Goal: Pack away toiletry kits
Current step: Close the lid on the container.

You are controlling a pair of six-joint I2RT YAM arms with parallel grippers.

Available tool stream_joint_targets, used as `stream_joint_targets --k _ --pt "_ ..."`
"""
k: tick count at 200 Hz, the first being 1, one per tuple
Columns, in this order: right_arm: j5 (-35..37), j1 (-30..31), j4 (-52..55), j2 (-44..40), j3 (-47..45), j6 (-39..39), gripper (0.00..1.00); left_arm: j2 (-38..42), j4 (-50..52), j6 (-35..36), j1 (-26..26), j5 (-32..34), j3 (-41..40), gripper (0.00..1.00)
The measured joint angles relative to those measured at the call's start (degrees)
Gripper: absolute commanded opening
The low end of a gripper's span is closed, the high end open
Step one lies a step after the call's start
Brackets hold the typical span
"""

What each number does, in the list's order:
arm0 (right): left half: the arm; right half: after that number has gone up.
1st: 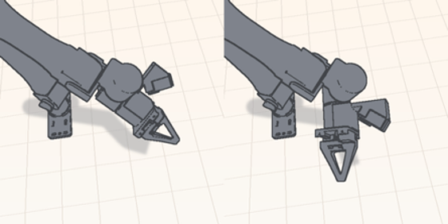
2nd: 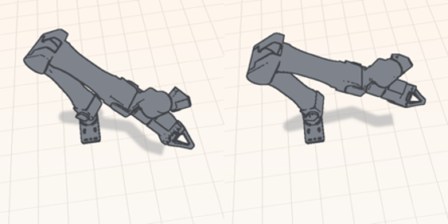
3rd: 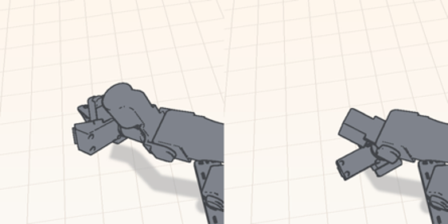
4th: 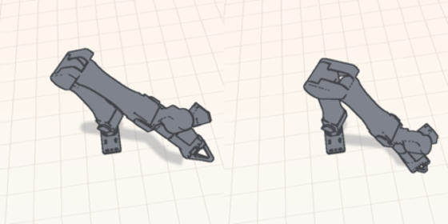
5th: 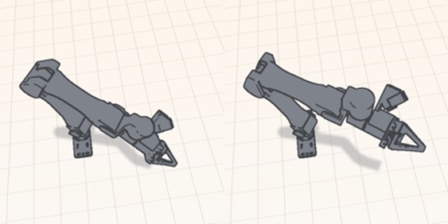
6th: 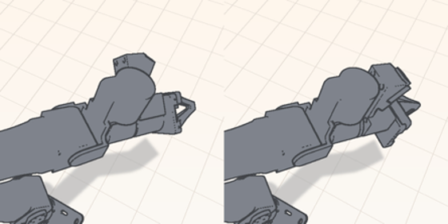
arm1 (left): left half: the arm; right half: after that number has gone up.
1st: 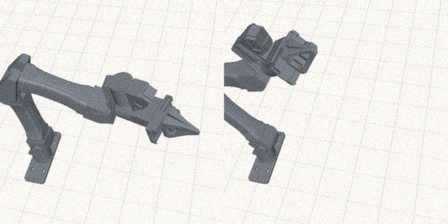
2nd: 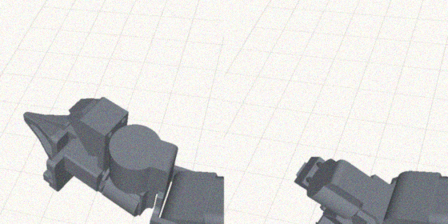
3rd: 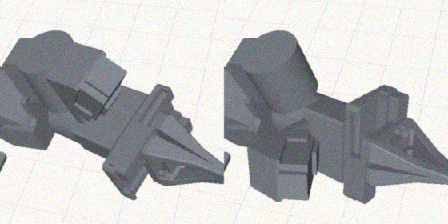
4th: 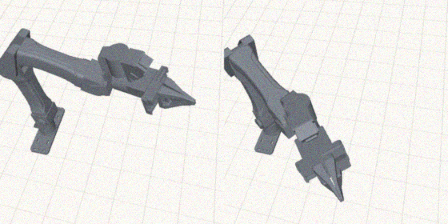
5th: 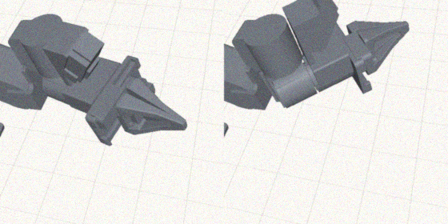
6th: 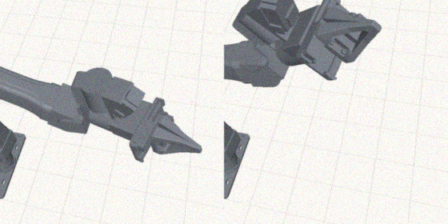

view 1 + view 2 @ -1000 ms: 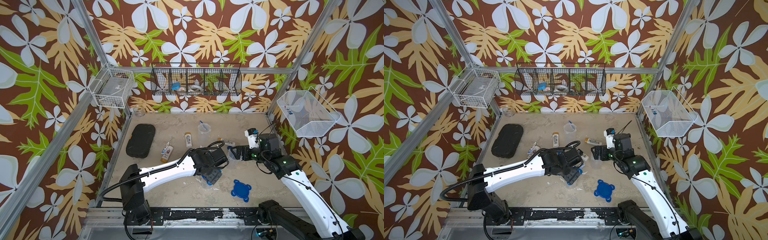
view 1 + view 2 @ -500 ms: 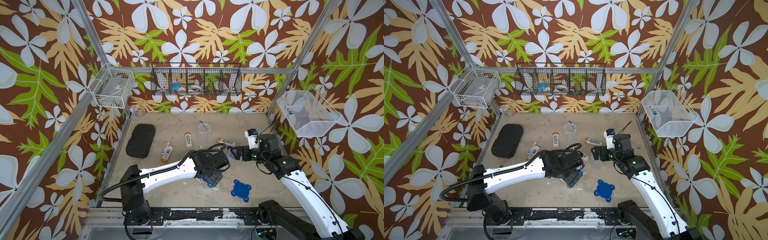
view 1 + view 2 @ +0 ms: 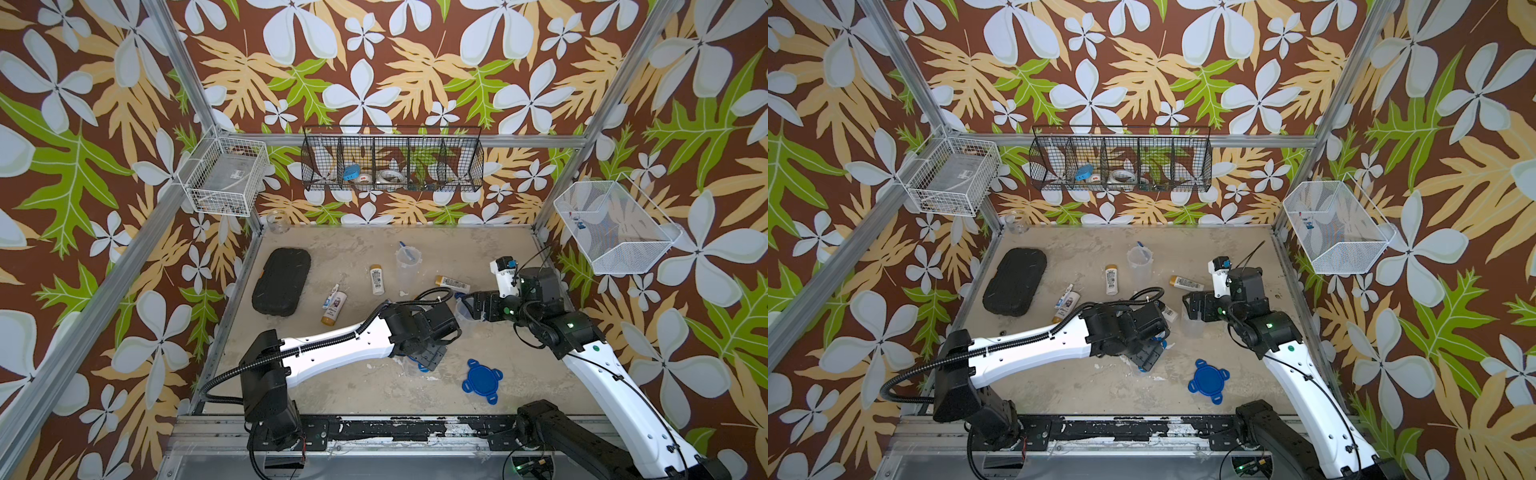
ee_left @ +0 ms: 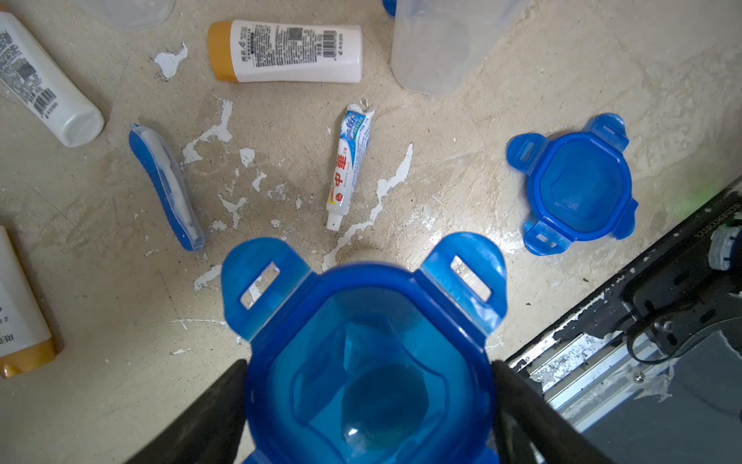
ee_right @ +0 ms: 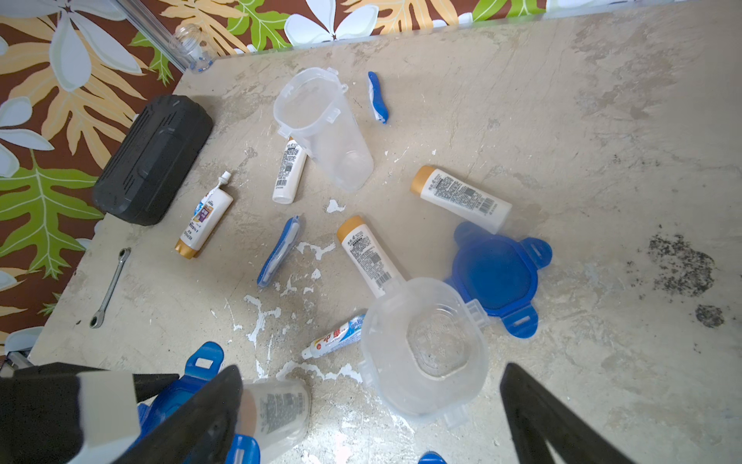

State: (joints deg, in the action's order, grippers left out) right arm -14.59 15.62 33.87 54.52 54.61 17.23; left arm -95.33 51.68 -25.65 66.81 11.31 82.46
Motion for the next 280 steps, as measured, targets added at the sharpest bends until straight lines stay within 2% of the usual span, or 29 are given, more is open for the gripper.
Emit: stream_joint_targets --k 57,73,217,260,280 --pt "0.00 -0.09 0.42 0.17 0.55 -0.17 1.00 0.76 0.46 -1.03 0.00 -0.61 -0.33 0.89" --pt "0.00 -0.09 0.46 0.15 0.57 -0.17 1.00 0.63 0.98 -1.05 0.00 -0.90 0.11 0.99" --pt "1.36 -0.13 3.54 -0.94 1.16 -1.22 1.00 2.54 4.33 -1.44 -0.04 -3.87 1.68 1.00" --pt "1.22 -0.11 6.45 -0.98 1.33 -2.60 0.96 8.39 4.70 -2.32 -0.04 -4.28 0.63 1.00" --pt "-0.61 0.31 8.85 -0.81 3.02 -3.69 0.93 11.61 5.64 -4.52 -0.04 -4.35 0.42 0.89"
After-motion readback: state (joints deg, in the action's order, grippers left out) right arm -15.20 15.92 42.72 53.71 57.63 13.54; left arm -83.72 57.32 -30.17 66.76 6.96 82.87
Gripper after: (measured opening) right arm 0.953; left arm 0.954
